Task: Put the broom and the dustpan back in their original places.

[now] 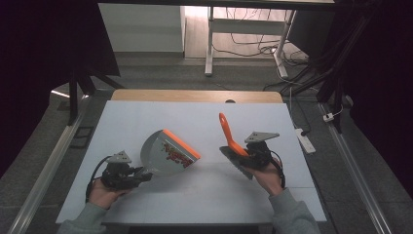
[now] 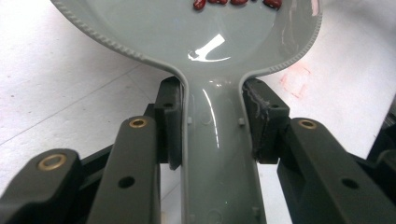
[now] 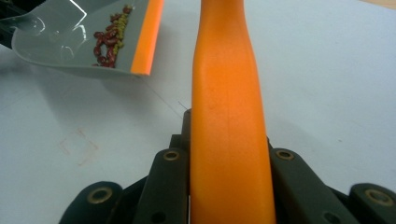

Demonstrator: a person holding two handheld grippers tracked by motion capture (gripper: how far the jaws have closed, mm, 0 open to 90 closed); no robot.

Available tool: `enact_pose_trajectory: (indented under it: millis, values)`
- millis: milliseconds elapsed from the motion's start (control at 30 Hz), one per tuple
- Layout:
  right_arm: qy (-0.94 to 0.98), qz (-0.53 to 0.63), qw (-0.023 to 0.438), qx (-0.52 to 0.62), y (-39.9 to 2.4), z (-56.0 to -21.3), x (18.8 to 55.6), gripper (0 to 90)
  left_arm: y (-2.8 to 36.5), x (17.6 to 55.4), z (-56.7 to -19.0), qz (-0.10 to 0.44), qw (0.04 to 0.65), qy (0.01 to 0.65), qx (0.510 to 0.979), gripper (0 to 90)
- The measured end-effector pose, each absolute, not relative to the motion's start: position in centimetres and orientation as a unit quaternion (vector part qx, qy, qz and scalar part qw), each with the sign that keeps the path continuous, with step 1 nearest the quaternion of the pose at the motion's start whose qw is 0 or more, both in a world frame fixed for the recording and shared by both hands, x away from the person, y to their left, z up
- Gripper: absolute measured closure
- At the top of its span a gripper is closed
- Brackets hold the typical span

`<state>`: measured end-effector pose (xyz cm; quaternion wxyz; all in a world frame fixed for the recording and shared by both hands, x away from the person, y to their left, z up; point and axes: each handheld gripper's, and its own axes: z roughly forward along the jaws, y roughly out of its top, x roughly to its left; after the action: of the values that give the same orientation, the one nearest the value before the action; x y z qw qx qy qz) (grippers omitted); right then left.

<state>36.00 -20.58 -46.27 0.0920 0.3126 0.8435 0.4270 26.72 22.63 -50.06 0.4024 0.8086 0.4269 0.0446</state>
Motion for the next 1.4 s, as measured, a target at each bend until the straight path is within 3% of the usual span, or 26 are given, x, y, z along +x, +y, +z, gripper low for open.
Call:
enact_pose_trajectory:
  millis: [867,1400]
  values:
    - [0.841,0.418,0.058,0.338,-22.8,-47.6,33.2,76.7,25.2,24.5,-50.8,0.094,0.399,0.542,0.734,61.0]
    - [0.831,0.421,0.03,0.361,-24.0,-48.1,32.2,76.7,24.8,24.2,-51.8,0.124,0.379,0.615,0.68,61.0]
